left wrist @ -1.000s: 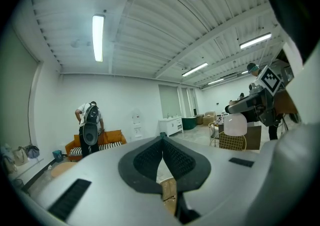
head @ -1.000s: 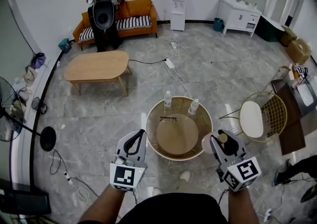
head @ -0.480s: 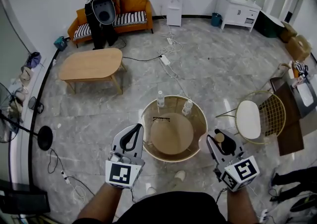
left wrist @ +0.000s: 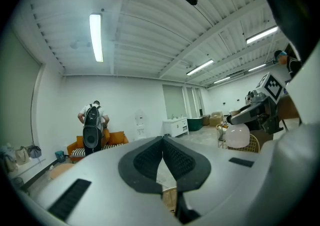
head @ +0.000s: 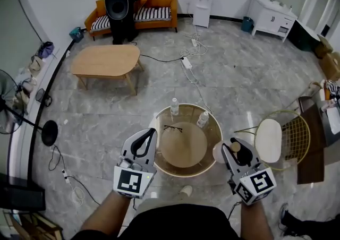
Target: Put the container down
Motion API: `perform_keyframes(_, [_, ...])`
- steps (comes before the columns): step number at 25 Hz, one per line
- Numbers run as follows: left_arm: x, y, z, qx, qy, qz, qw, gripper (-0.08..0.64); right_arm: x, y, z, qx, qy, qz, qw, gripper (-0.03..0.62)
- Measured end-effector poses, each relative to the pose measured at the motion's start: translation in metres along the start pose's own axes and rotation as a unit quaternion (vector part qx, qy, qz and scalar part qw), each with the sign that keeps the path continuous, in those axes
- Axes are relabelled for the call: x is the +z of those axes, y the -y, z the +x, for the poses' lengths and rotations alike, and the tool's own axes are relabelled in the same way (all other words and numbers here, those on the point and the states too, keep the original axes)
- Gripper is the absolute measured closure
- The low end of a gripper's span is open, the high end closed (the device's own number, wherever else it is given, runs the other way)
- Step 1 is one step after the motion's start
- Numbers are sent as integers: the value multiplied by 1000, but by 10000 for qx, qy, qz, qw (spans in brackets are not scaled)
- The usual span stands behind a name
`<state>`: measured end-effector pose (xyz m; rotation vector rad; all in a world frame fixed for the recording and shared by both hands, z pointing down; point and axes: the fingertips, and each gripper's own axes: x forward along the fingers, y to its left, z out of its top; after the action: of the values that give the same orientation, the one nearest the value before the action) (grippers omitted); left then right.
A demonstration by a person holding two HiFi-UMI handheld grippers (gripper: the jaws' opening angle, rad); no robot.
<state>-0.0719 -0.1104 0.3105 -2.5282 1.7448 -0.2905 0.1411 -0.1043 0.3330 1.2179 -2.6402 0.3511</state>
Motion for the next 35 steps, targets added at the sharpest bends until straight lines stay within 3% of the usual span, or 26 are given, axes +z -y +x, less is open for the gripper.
perform_keyframes(7, [1, 16, 18, 57, 34, 74, 10000, 545, -15, 28, 11, 249, -53, -31, 9997, 451])
perform_keyframes(13, [-9, 6, 29, 173, -57, -43, 9998, 545, -19, 33, 26, 253, -137, -8, 9996, 450])
perform_keyframes(16, [-11, 1, 37, 34, -25, 3, 10000, 545, -21, 29, 37, 268, -149, 25, 9995, 450])
perform_keyframes(27, [-2, -44, 76, -429, 134, 76, 9990, 545, -4, 28, 76, -332, -53, 207, 9992, 449])
perform_keyframes(35, [-6, -55, 87, -649, 170, 192, 9976, 545, -5, 23, 95, -360, 7, 128, 9993, 451])
